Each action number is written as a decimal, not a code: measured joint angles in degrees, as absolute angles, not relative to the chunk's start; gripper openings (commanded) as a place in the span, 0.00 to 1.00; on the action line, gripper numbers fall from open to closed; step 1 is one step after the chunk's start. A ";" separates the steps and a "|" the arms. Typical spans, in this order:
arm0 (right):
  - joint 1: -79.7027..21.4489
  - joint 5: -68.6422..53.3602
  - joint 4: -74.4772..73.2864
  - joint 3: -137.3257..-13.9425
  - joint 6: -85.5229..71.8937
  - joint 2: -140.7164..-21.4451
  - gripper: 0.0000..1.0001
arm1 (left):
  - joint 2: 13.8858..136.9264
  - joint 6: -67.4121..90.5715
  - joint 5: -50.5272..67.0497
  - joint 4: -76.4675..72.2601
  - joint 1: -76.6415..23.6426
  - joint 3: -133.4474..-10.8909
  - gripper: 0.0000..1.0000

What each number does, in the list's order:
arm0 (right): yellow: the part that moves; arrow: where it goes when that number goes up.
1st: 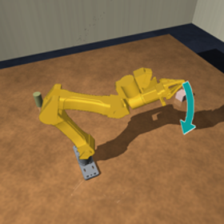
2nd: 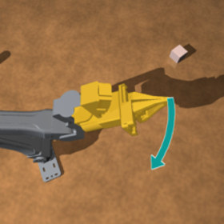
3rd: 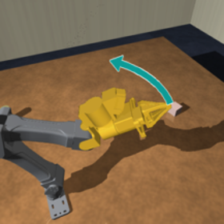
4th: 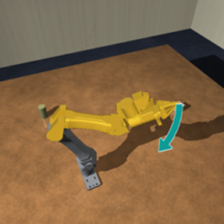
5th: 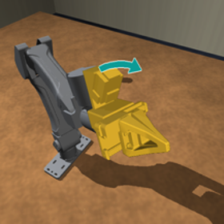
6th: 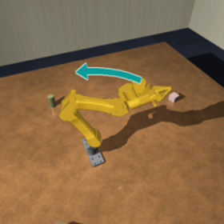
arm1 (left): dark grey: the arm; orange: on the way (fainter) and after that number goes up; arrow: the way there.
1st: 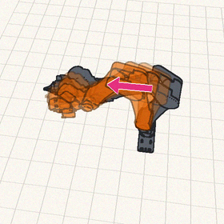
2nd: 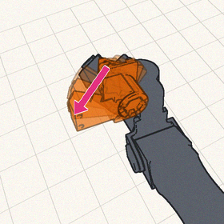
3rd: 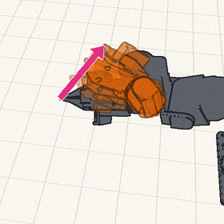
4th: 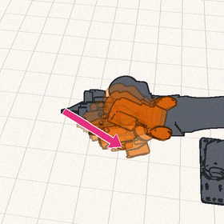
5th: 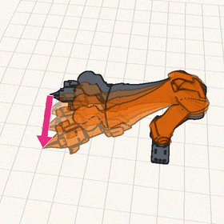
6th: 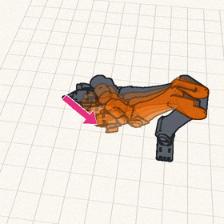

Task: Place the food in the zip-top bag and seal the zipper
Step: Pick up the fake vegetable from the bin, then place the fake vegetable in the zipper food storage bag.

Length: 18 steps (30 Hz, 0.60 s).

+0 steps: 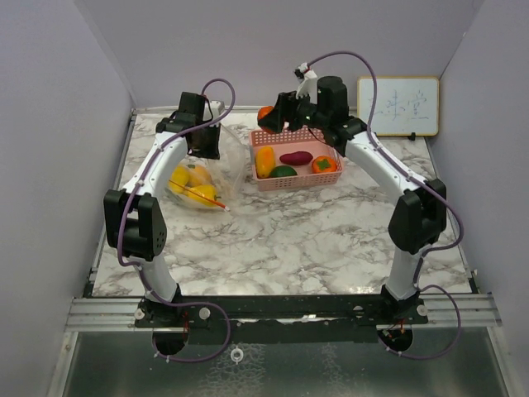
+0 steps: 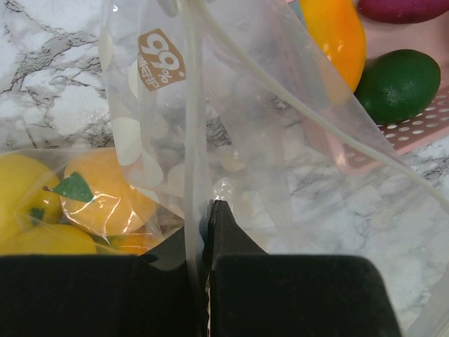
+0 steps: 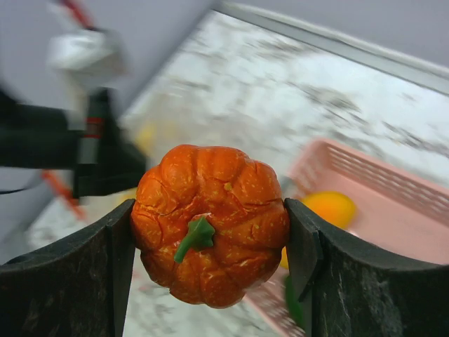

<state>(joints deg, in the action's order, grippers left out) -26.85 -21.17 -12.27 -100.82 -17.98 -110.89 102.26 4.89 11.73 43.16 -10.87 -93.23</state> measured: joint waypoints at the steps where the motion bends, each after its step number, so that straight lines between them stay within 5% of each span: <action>1: -26.94 -24.80 -9.98 -99.79 -19.42 -108.99 0.34 | 102.26 5.02 11.97 43.13 -10.87 -93.36 0.00; 7: -30.37 -44.38 4.19 -94.85 -29.93 -105.67 0.34 | 102.26 6.35 14.26 42.96 -10.87 -93.45 0.00; 18: -36.21 -49.28 9.47 -92.44 -39.29 -112.22 0.33 | 102.28 9.08 18.68 41.04 -10.90 -93.41 0.00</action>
<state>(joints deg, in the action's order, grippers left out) -36.21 -49.28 9.47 -92.44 -39.29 -112.22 102.28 9.08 18.68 41.04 -10.90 -93.41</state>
